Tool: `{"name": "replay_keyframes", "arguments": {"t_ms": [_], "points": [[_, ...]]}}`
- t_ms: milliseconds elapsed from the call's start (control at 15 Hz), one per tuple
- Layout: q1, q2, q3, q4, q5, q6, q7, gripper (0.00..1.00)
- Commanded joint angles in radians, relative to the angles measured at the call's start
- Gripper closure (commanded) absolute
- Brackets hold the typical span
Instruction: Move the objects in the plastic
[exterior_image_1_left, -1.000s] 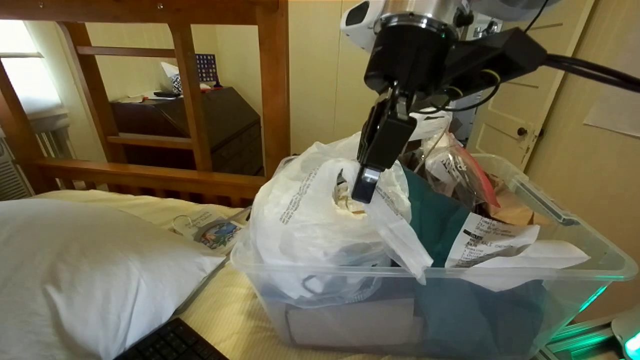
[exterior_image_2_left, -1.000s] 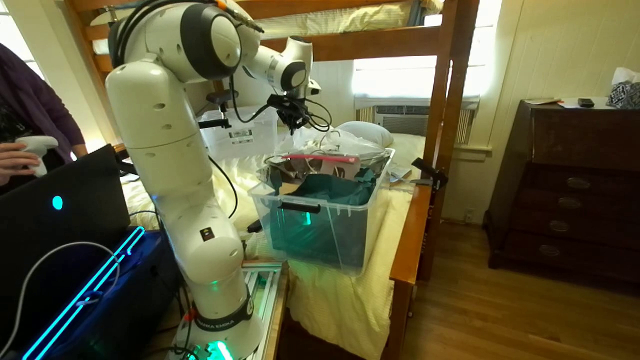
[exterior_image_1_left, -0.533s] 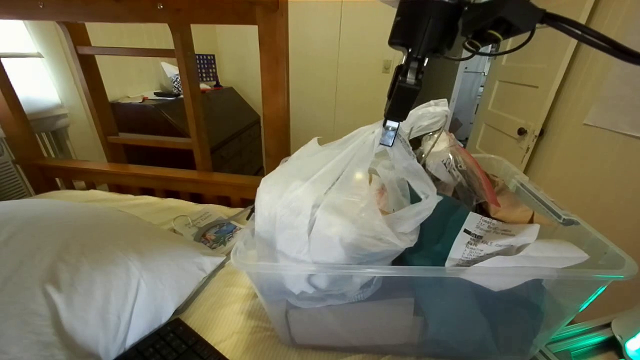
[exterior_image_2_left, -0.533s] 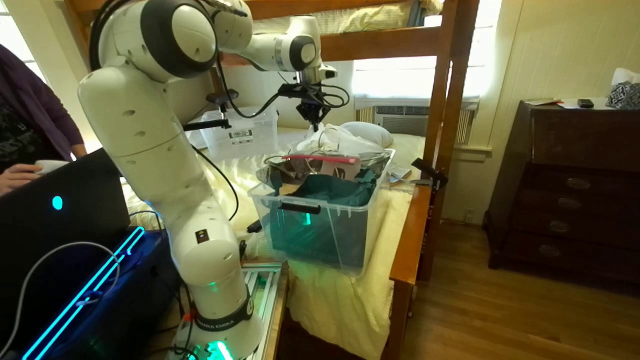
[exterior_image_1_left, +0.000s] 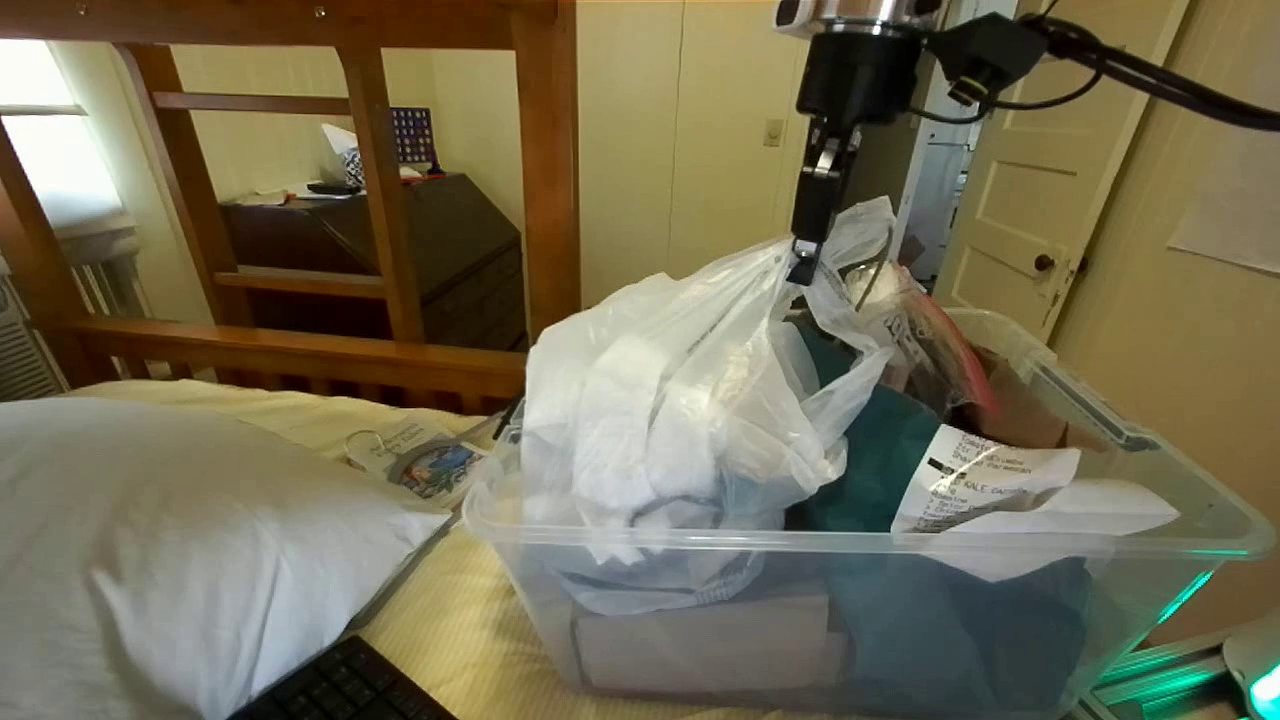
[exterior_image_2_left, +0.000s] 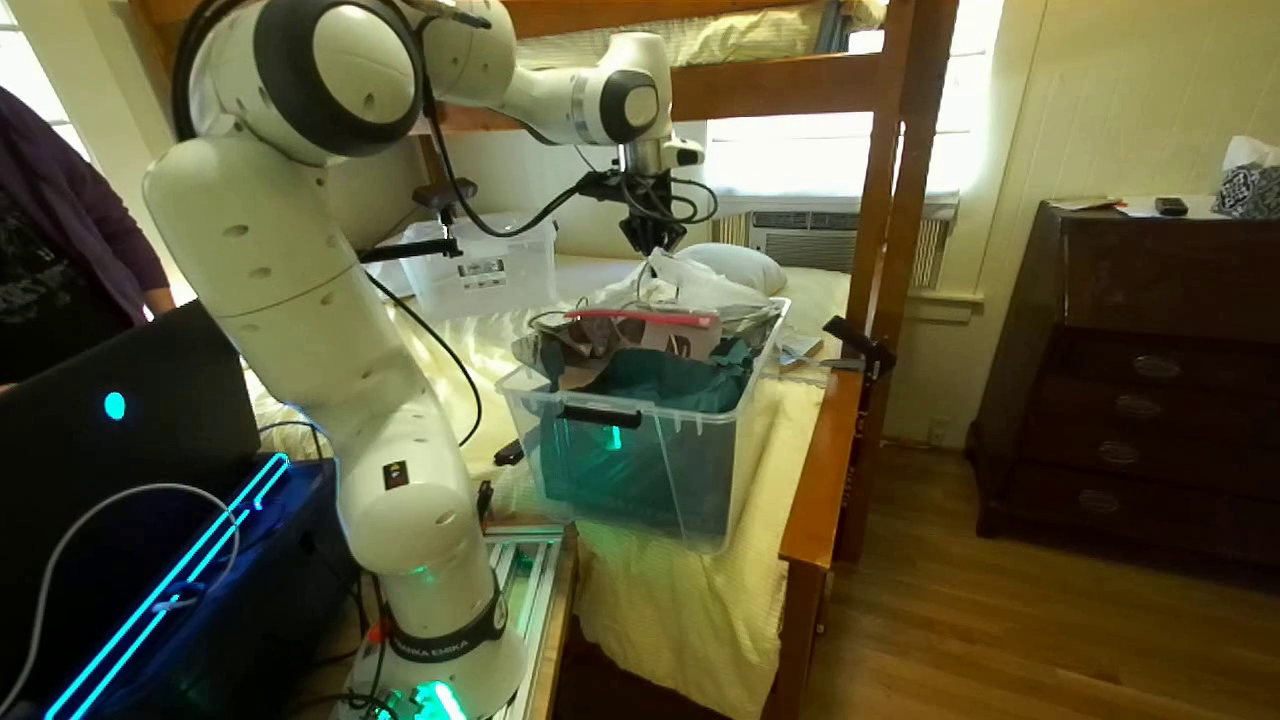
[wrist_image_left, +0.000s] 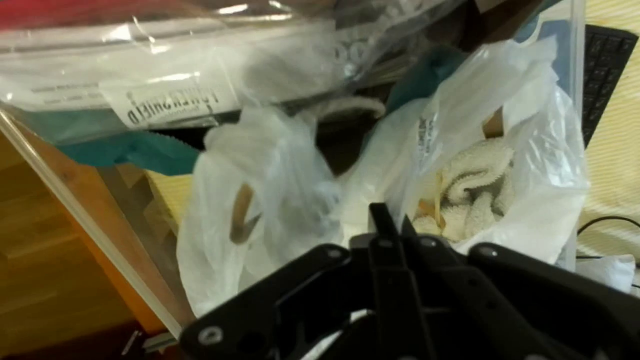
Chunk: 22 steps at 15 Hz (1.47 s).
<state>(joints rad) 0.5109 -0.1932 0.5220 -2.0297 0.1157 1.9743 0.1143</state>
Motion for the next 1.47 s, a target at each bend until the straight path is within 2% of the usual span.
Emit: {"name": "replay_keyframes", "arguments": {"t_ms": [0,467,533,667,933,1133,1333,1400], "points": [[-0.007,-0.05,-0.017,-0.114,0.065,0.006,0.022,1.0],[0.001,-0.056,-0.027,-0.238,0.186,0.013,0.009,1.0],[0.004,-0.055,-0.025,-0.232,0.192,0.001,0.008,0.74],[0.016,-0.049,-0.019,-0.203,0.216,-0.02,-0.013,0.68],[0.051,-0.063,0.01,-0.09,0.219,-0.076,-0.003,0.41],[0.069,-0.065,0.041,0.02,0.167,-0.138,0.042,0.2],[0.057,-0.02,0.086,0.135,0.116,-0.148,0.072,0.02],[0.052,-0.019,0.094,0.149,0.1,-0.147,0.076,0.0]]}}
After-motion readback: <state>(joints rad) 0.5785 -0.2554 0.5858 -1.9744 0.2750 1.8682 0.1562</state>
